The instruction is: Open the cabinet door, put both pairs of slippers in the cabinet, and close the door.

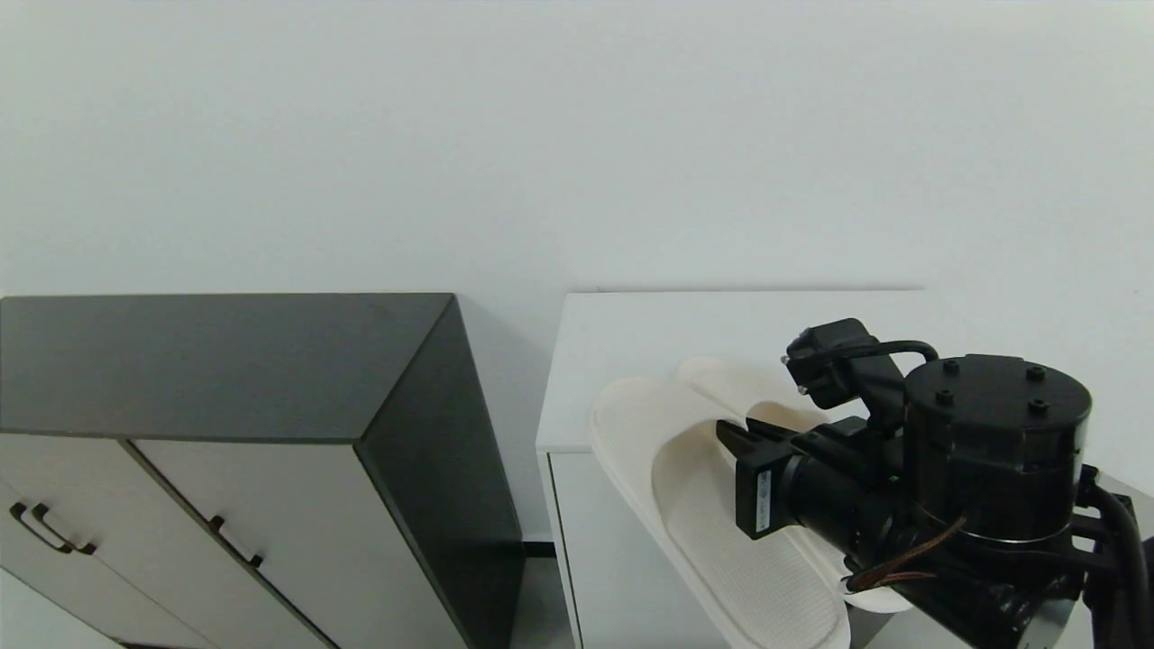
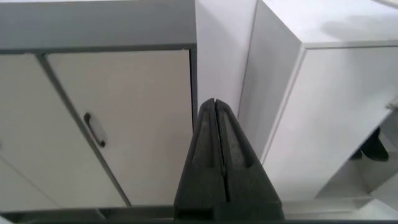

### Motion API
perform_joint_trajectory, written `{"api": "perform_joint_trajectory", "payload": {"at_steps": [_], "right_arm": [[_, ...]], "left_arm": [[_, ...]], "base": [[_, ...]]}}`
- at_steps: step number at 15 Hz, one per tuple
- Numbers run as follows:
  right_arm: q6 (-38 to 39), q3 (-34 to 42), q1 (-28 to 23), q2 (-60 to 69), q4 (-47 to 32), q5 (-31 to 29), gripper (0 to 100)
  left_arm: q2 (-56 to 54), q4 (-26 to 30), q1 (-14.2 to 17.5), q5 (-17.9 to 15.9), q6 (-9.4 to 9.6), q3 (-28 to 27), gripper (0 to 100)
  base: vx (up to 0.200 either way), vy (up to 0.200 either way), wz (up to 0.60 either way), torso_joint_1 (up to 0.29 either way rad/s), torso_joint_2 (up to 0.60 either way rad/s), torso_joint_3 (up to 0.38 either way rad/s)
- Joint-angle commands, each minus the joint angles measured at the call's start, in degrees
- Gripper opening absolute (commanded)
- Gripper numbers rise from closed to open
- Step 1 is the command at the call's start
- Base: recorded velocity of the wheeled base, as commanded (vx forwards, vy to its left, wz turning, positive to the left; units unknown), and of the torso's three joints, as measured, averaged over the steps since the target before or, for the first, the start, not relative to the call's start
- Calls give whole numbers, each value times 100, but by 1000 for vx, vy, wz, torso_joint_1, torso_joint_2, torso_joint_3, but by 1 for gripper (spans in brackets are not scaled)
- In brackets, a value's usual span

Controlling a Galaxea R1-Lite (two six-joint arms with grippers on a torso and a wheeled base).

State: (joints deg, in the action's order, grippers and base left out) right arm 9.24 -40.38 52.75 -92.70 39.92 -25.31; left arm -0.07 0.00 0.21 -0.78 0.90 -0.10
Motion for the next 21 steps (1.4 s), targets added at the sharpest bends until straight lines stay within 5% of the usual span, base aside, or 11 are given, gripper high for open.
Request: {"api": "perform_joint_trajectory", "payload": {"at_steps": [1,7,21], "right_arm": [[-1,39,-1,24,-2,-9,0],[-36,126,7,41,-2,-27,0],[-89,346,7,76,15,-27,0]], "left_arm": [[7,0,6,-1,-2,1,0],[7,0,-3,-1,-2,1,0],[7,0,-3,8,-2,1,0]], "base": [[-200,0,0,-7,-2,7],[-200,0,0,2,0,2],[0,0,0,0,0,0]]}}
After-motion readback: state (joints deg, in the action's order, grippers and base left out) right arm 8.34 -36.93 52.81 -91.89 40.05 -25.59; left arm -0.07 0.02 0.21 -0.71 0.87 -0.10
